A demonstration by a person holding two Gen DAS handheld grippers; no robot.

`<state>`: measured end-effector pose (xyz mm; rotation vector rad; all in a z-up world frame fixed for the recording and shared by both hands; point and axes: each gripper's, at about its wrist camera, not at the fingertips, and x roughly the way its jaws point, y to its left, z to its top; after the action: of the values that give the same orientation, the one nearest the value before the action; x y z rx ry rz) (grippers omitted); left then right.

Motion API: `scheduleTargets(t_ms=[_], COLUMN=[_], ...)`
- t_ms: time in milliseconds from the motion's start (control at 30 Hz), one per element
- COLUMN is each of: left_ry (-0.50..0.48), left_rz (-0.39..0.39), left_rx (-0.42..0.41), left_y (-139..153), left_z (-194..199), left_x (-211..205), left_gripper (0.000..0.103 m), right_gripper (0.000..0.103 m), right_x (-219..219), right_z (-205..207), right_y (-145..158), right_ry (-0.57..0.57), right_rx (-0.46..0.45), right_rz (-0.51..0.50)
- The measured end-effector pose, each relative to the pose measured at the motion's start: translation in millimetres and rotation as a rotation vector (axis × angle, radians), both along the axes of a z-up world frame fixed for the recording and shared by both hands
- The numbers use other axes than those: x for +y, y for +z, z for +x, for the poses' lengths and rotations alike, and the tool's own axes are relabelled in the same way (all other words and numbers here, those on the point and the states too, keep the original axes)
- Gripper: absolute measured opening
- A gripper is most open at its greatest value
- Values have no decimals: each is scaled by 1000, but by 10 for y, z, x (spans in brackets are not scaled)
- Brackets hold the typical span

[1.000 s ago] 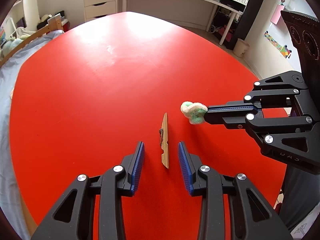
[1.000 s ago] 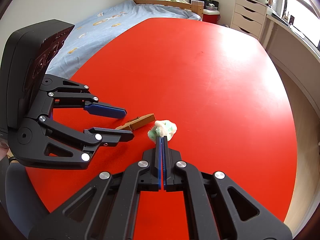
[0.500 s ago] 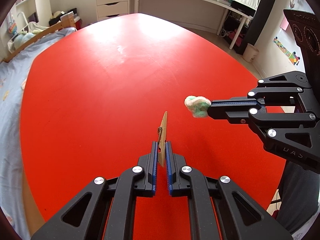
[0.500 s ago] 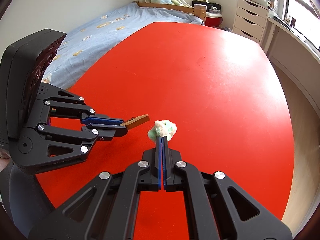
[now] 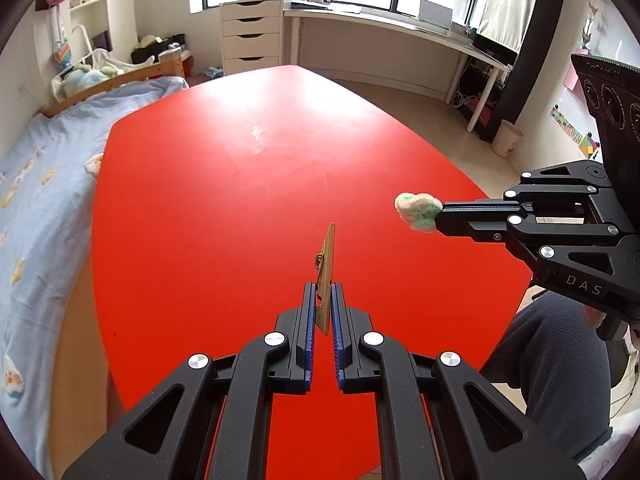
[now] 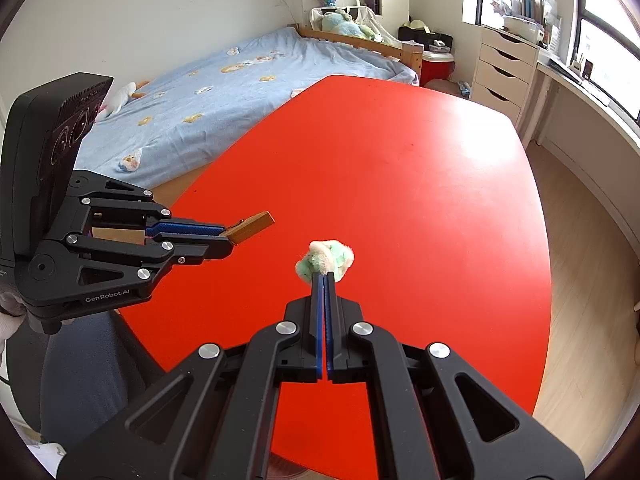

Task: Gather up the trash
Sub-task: 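Carry the fluffy ball and clothespin with both tools over the wastebasket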

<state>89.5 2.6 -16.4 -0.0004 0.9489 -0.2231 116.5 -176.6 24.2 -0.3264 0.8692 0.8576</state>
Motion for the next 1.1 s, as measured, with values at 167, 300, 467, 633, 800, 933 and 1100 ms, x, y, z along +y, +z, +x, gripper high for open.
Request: scheduleTargets(t_ms=[167, 300, 467, 633, 800, 933, 1100], left_ry=[6, 6, 16, 22, 31, 30, 25], left_rz=[-21, -32, -32, -35, -50, -70, -94], left_rx=[-42, -64, -83, -80, -58, -33, 1], left_y=[168, 256, 293, 257, 155, 63, -55], left_z=[-354, -595, -836, -1041, -1198, -1330, -1450], left_x=[-54, -145, -234, -295, -334, -385, -457], left_gripper=[8, 8, 8, 8, 8, 8, 8], right_gripper=[0, 0, 0, 0, 0, 0, 0], right_x=[-194, -366, -541, -685, -829, -904, -929], right_z=[-267, -506, -767, -1031, -1284, -1448, -1559], right_y=[147, 209, 233, 207, 134, 43, -111], right_ry=[12, 24, 43, 61, 66, 73, 80], right_rx=[-13, -18, -10, 9, 37, 66, 107], right_rz=[28, 43, 60, 65, 64, 58, 42])
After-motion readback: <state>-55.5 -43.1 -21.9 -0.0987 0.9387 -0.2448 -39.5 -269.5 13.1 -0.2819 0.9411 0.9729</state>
